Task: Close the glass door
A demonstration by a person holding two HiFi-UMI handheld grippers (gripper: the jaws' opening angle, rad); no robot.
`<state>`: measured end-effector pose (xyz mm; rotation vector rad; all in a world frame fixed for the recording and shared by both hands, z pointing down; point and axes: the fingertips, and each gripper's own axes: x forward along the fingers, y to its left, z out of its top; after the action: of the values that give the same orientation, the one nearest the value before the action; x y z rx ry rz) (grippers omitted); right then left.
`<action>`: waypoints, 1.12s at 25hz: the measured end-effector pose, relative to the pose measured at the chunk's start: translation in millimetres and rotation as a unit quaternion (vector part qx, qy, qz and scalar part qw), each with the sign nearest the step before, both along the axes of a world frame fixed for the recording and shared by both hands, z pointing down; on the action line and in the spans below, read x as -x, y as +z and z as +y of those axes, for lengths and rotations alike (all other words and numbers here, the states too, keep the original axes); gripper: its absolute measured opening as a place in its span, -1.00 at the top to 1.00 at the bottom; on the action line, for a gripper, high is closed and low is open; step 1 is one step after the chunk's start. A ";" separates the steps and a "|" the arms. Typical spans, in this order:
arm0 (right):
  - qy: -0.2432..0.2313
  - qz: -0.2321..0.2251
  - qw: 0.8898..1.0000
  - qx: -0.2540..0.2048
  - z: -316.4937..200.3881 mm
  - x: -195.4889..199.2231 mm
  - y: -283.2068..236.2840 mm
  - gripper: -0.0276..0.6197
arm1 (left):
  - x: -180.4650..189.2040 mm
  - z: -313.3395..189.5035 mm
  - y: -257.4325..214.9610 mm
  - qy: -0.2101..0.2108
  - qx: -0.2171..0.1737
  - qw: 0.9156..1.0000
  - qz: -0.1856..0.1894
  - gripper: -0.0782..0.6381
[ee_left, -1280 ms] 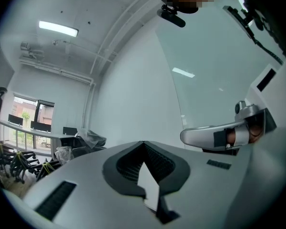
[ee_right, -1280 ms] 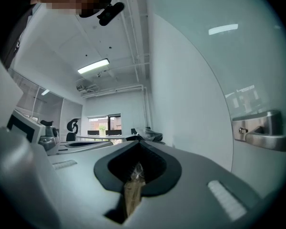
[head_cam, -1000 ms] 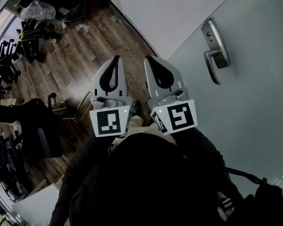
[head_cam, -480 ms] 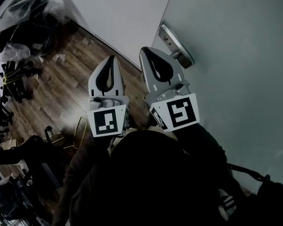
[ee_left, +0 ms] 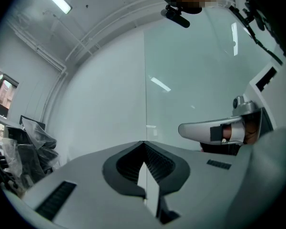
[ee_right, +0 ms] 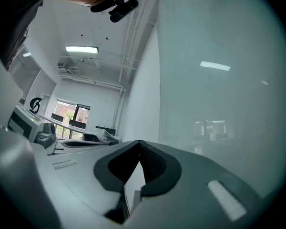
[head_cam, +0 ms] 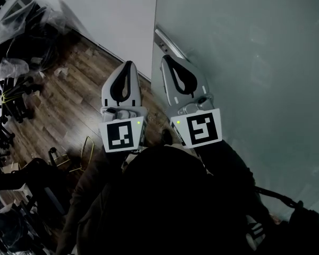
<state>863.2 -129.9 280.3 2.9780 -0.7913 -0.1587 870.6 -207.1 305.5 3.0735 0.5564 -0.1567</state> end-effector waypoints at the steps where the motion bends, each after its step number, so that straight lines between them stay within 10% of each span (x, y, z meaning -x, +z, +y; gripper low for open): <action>1: 0.003 -0.003 1.000 0.001 5.2 -0.5 2.5 0.91 | 0.3 4.8 0.4 0.002 -0.002 1.000 0.000 0.79; 28: -0.029 -0.050 0.998 0.009 15.2 20.8 66.8 0.86 | 16.5 28.6 12.2 -0.007 -0.034 0.999 -0.028 0.79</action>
<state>842.3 -114.7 347.1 2.9677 -0.8862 -0.0047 854.2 -178.5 317.7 3.1359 0.5501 -0.0535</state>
